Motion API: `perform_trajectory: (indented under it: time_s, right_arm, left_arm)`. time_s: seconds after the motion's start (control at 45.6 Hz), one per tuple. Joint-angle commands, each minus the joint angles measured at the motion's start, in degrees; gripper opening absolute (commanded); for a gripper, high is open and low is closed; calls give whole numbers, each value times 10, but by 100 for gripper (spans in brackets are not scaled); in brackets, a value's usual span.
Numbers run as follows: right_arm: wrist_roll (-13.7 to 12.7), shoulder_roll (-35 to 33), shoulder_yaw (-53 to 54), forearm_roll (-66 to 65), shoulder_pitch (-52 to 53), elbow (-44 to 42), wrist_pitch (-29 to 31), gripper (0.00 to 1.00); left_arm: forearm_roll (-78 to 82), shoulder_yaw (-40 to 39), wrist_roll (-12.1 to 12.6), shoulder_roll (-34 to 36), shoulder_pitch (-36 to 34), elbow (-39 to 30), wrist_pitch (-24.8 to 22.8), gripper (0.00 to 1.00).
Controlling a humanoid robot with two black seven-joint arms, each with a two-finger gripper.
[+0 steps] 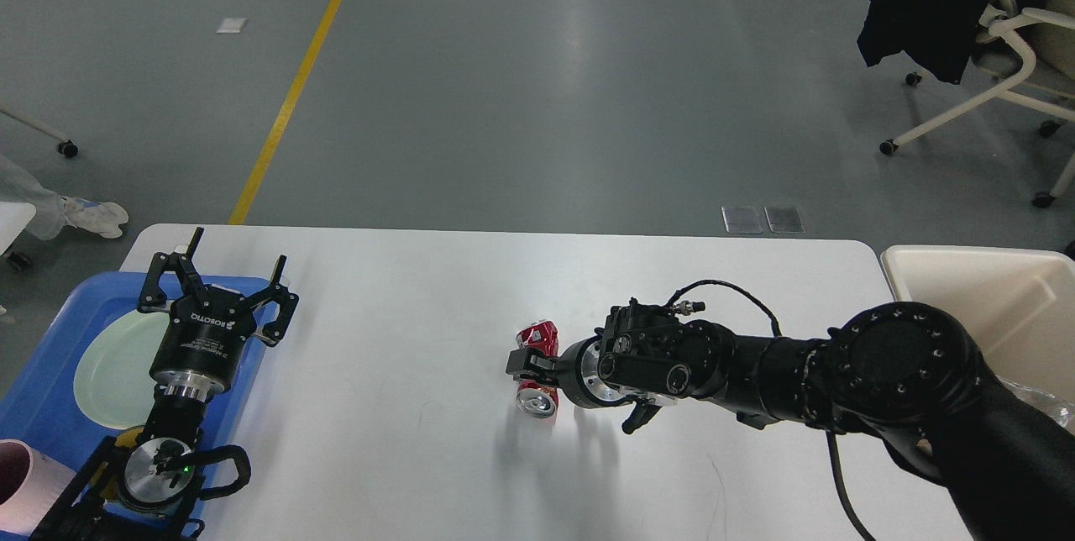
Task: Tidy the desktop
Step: 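Close the right gripper on the red soda can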
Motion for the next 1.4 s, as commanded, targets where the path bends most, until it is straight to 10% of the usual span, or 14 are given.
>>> perform_trajectory:
  time_s: [0.0,1.074,1.381]
  right_arm:
    - [0,0,3,0,-5,0,-8,97]
    - [1,0,12,0,-10,-8,-8,89]
    - [1,0,12,1,-18,-6,-8,31]
  left_arm:
    - [0,0,-1,1,0,0,0,96]
    - [0,0,-1,0,-1,0,0,96]
    - [0,0,0,1,-1,0,0,96]
